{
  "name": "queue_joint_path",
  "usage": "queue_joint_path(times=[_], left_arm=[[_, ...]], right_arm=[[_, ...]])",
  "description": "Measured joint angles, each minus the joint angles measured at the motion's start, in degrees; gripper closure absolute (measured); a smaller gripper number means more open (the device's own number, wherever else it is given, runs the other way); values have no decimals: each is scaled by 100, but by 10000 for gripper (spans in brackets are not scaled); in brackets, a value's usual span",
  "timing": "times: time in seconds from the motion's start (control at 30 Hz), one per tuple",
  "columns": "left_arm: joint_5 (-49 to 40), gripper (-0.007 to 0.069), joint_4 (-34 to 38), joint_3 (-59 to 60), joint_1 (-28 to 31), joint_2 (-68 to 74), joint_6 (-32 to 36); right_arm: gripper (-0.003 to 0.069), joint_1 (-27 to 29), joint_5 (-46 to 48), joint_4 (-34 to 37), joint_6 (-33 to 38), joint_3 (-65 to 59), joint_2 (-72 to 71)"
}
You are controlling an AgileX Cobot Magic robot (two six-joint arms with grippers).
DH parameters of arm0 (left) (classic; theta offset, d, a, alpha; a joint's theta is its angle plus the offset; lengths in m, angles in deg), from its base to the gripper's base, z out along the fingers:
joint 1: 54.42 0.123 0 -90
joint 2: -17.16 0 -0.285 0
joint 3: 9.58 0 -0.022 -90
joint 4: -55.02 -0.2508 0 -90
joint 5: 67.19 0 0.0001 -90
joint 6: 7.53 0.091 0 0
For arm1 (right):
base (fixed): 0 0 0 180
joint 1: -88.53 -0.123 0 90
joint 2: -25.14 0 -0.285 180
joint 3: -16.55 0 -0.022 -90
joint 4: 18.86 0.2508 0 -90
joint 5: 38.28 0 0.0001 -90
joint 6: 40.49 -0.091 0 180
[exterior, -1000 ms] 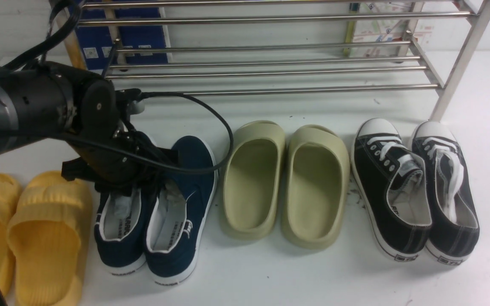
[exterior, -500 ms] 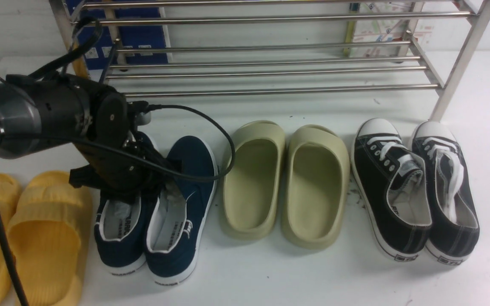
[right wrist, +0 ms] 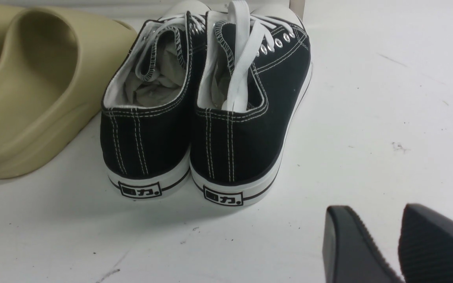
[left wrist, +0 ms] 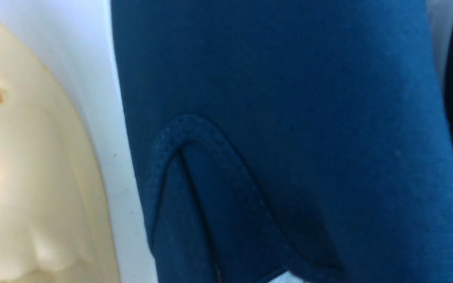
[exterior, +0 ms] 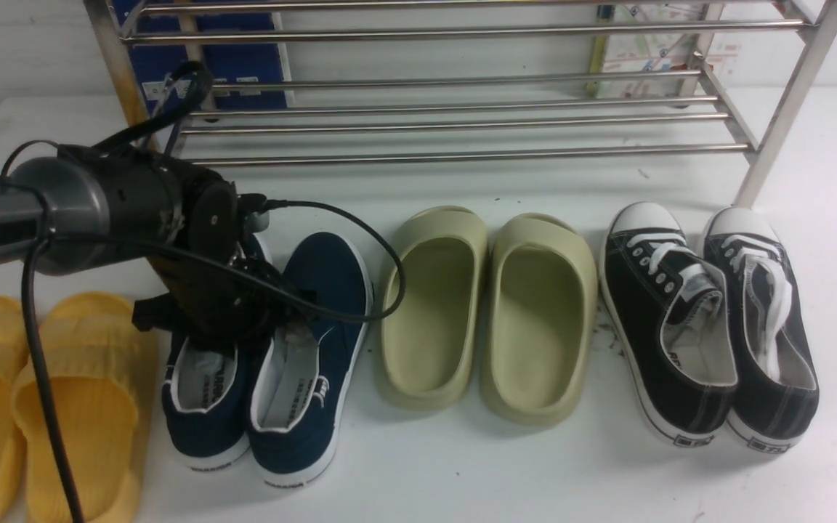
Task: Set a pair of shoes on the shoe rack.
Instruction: Use the left arm to grab the shoe closest to it, then use the left arm to put a shoe into the shoe rack
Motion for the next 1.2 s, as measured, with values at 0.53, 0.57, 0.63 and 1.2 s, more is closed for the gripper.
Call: queue_joint_path(times=[0.53,0.57,0.63,1.2], left_arm=[[-501,608,-50,74,0,-854,55],[-524,609,-67,74,0,-1042,55],[-490,610,-97,74,0,-1306,77],[-562,610,-147,-1548,0,-547,675]], right_arm=[[421,0,0,0,0,0,0],[421,0,0,0,0,0,0],[421,0,0,0,0,0,0],[421,0,0,0,0,0,0]])
